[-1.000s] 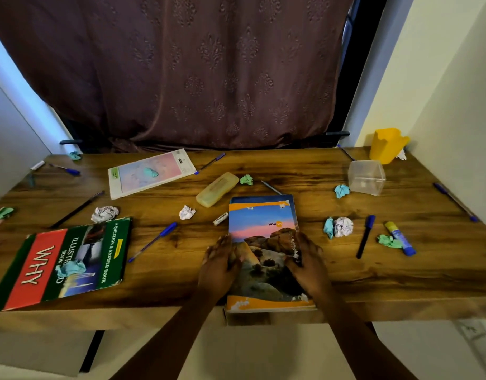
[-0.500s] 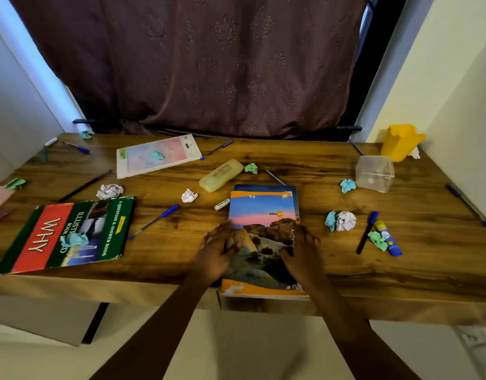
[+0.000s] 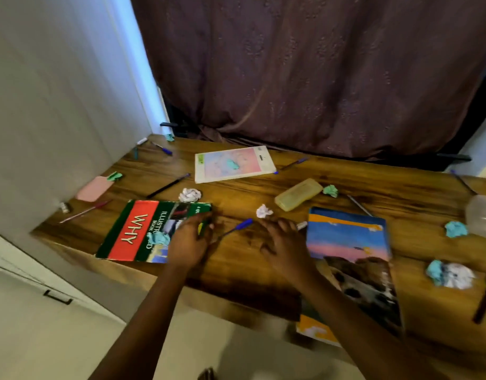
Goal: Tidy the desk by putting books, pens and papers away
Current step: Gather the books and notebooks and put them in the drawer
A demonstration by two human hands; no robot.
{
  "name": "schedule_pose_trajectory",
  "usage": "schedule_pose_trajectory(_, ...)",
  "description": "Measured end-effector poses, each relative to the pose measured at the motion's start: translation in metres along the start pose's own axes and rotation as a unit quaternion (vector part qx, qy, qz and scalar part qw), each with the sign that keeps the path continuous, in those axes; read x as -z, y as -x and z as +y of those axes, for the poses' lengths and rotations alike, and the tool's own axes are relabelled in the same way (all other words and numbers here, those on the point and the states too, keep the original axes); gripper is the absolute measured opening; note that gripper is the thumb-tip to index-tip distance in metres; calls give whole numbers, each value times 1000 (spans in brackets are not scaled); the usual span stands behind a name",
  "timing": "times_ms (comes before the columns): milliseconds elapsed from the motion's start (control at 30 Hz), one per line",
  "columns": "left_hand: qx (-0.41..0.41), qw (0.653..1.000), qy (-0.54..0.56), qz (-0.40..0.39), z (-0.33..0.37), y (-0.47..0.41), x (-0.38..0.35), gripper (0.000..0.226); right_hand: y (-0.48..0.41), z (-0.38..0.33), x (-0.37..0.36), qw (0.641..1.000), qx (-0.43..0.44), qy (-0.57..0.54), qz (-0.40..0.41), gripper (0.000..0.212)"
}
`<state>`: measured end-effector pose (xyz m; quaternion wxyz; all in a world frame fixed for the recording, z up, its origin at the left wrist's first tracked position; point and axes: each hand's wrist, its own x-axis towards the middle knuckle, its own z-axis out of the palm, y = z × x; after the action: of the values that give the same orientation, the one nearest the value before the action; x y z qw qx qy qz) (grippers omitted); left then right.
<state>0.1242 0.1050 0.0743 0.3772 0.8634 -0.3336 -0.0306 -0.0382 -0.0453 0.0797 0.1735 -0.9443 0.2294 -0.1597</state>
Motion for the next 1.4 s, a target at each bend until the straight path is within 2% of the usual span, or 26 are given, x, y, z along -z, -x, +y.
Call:
schedule_pose_trajectory(67, -7, 998, -64, 3, -39, -14, 24, 40, -21, -28, -26, 999, 37, -18, 3, 47)
schedule_pose_trajectory(200, -79, 964, -230, -106, -105, -33, 44, 65, -58, -85, -72, 996, 63, -26, -48, 49)
schedule_pose_trajectory(300, -74, 943, -283, -158, -142, -43, 53, 76, -75, -118, -107, 993, 70, 28, -95, 50)
schedule_pose_trajectory(467, -93, 941, -286, -152, -196, -91, 82, 82, -82, -136, -147, 996, 42, 63, -53, 46)
schedule_pose_trajectory(633, -95, 939, -291, -157, -223, -141, 104, 74, -78, -138, -156, 997, 25, 73, -11, 46)
schedule_pose_trajectory(833, -135, 934, -282, -171, -231, -176, 106, 70, -76, -140, -156, 997, 2, 79, -18, 41)
schedule_pose_trajectory(1000, -100, 944, -283, -137, -227, -196, 102, 55, -77, -137, -159, 995, 7, 96, -24, 44)
schedule_pose_trajectory(1100, -120, 949, -264, -120, -207, -195, 97, 68, -77, -146, -161, 995, -13, 98, 1, 53)
schedule_pose_trajectory(1167, -234, 930, -259, -116, -189, -187, 91, 76, -80, -160, -164, 992, -43, 118, 17, 53)
schedule_pose_trajectory(1267, -406, 849, -284, -185, -170, -176, 75, 61, -83, -183, -176, 987, -109, 117, -5, 73)
schedule_pose_trajectory(1333, -431, 817, -280, -261, -170, -173, 65, 61, -80, -190, -184, 984, -126, 121, -27, 83)
schedule_pose_trajectory(1400, -405, 818, -266, -309, -177, -172, 61, 63, -76, -187, -187, 985, -114, 125, -30, 74)
